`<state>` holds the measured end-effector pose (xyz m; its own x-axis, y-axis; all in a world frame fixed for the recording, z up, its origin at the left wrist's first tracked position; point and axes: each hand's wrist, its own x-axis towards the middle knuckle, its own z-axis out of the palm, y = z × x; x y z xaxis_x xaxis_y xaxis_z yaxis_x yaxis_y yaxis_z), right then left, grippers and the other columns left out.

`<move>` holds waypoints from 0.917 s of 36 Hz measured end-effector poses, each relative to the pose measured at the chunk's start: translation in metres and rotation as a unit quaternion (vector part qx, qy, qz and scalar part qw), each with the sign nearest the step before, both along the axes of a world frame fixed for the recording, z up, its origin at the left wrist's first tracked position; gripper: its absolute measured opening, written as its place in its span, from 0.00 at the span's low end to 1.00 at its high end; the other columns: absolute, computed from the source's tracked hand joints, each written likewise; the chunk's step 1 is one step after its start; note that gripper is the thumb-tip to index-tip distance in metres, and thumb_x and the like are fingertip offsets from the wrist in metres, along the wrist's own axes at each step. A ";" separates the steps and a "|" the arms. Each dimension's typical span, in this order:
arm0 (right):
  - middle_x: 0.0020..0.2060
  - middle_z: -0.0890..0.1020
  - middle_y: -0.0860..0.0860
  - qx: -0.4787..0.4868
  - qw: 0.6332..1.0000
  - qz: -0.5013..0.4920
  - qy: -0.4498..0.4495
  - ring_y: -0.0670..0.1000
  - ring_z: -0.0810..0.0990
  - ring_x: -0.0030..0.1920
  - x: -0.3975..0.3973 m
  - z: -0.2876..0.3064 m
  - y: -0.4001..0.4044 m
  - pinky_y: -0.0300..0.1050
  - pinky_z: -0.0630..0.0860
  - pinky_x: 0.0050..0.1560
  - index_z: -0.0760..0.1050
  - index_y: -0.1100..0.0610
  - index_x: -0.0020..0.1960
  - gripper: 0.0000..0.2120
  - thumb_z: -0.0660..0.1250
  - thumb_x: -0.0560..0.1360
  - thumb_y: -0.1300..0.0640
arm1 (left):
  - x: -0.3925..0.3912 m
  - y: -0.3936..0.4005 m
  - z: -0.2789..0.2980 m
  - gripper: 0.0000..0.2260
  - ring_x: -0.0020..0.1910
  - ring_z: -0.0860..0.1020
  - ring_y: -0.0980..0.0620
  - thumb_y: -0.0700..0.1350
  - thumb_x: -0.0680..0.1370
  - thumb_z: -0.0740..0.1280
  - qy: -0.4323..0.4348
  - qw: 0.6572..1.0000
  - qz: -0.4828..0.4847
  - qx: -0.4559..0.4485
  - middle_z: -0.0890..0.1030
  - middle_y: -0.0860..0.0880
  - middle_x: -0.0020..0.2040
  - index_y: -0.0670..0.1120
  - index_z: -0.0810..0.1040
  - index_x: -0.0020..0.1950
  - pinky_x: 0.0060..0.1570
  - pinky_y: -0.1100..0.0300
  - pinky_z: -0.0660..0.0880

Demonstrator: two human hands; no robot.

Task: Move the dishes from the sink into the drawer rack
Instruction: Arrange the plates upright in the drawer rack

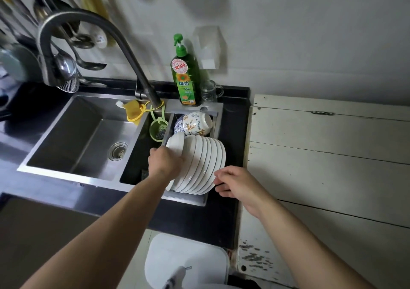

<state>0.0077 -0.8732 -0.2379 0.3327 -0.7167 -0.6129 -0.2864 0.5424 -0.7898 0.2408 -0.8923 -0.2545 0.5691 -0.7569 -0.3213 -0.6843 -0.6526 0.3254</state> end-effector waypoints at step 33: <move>0.62 0.74 0.52 -0.469 0.648 0.542 0.257 0.56 0.72 0.64 0.133 -0.028 0.064 0.55 0.74 0.63 0.75 0.54 0.64 0.12 0.62 0.80 0.58 | 0.030 0.282 0.074 0.12 0.49 0.80 0.40 0.34 0.75 0.53 0.468 0.560 0.604 -0.321 0.80 0.36 0.51 0.37 0.74 0.50 0.58 0.41 0.76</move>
